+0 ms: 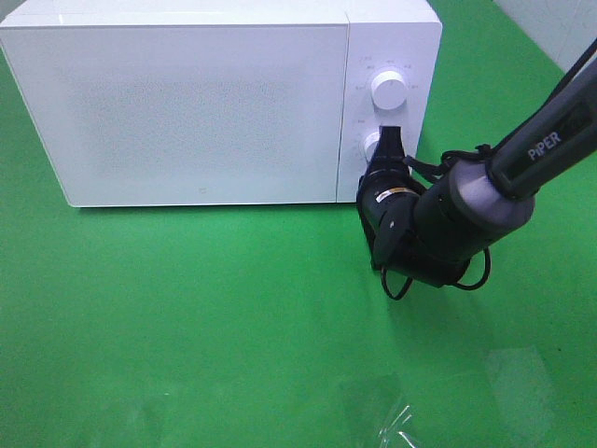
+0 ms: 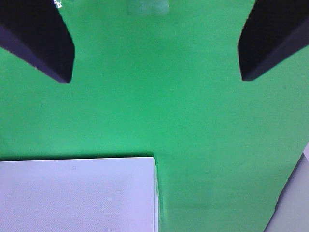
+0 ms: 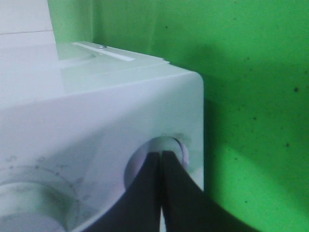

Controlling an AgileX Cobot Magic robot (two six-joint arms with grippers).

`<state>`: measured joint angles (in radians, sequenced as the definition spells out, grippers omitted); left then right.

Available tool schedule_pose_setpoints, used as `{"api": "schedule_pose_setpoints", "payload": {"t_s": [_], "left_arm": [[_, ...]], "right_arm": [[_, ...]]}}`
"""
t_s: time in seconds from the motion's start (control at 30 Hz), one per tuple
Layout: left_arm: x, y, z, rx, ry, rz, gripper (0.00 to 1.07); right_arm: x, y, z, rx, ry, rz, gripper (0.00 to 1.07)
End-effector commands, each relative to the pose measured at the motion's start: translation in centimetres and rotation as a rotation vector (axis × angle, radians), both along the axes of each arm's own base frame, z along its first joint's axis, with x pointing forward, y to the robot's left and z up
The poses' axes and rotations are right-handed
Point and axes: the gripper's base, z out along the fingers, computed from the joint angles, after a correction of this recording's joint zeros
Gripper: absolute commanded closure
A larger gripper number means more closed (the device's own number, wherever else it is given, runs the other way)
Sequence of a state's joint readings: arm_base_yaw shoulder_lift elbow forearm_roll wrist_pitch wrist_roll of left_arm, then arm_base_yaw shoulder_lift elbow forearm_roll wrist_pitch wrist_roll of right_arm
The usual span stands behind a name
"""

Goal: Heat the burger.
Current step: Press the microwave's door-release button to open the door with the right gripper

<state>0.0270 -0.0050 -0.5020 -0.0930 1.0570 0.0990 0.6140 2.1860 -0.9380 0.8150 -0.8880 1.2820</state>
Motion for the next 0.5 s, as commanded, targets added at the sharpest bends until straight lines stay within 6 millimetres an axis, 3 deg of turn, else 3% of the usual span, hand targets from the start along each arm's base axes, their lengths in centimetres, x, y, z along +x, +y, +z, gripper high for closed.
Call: {"api": "schedule_pose_setpoints", "payload": {"t_s": [0.03, 0.5], "left_arm": [[-0.2, 0.0, 0.0, -0.005, -0.032, 0.004, 0.22], [-0.2, 0.0, 0.0, -0.005, -0.032, 0.004, 0.22]], "right_arm": [[1.2, 0.2, 0.7, -0.013, -0.086, -0.005, 1.07], [1.8, -0.4, 2.6, -0.036, -0.296, -0.075, 1.07]]}}
